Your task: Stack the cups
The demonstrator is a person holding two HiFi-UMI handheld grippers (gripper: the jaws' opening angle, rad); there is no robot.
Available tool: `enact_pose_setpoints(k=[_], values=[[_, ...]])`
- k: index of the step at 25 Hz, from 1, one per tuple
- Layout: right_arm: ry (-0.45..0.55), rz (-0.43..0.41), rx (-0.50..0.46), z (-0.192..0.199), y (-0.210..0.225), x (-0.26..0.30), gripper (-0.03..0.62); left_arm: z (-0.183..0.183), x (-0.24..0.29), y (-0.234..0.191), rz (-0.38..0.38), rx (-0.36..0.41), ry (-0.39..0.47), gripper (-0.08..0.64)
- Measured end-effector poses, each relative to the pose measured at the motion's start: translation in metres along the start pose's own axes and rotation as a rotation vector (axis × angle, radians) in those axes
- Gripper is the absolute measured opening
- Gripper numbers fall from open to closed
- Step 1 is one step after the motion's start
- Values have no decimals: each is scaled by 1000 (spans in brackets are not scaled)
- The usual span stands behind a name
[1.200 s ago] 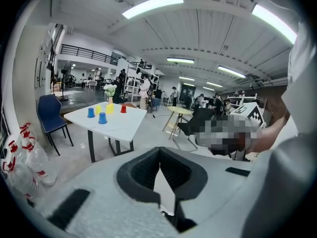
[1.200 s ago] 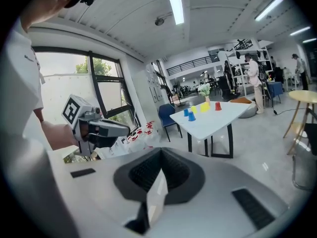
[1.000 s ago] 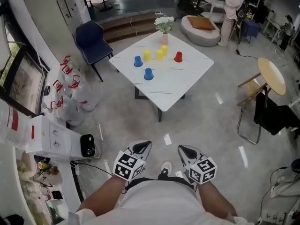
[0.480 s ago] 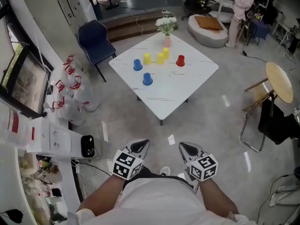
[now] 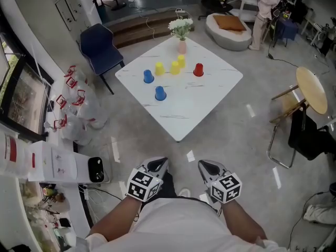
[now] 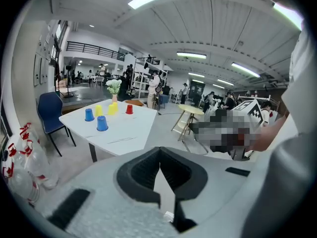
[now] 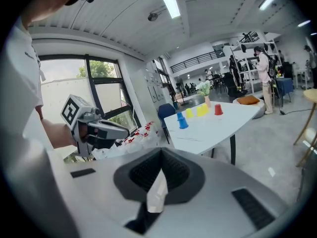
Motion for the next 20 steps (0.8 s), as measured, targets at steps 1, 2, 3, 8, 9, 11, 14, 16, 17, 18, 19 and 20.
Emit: enact_pose_setpoints(k=[1,2,3,8,9,11,14,16,17,18,19,20], values=[[-2,5,1,-3,3,4,6,-6,5,-5,6,2,2,9],[-5,10,1,-6,7,9,6,-13,10,-11,11,4,5,9],[-9,15,0,-10,11,15,6,-20,15,-17,15,5,9,9],[-32,34,-12,-36,36,54,6,-63,35,-54,29,13,23,9],[-33,37,-17,-42,41,63,6,-71,38,-61,31,17,24,9],[-25,46,-30,-58,51,81,6,-87,45,-78,31,24,29,9],[-8,61,-52,-84,62,110,6,-114,53,-106,37,35,43,9],[-3,71,-66,-97,67,130,6,-130,57,-125,45,46,50,9],[-3,77,-70,-103,70,140,6,-137,59,-134,48,51,52,9],[-4,82,-74,-108,72,149,6,-143,61,-143,51,54,52,9],[-6,88,-75,-113,74,159,6,-148,63,-153,53,55,51,9],[-9,93,-77,-118,76,169,6,-152,64,-162,55,55,50,9]])
Point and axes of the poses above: the fingertips, and each gripper's own axes: x forward along the fingers, y to its right, z out of its underside, the point moved 10 cm from there along -x, backward along the fingers, and after that the axes turned 12 degrees about -x, right-handed, at the moved point
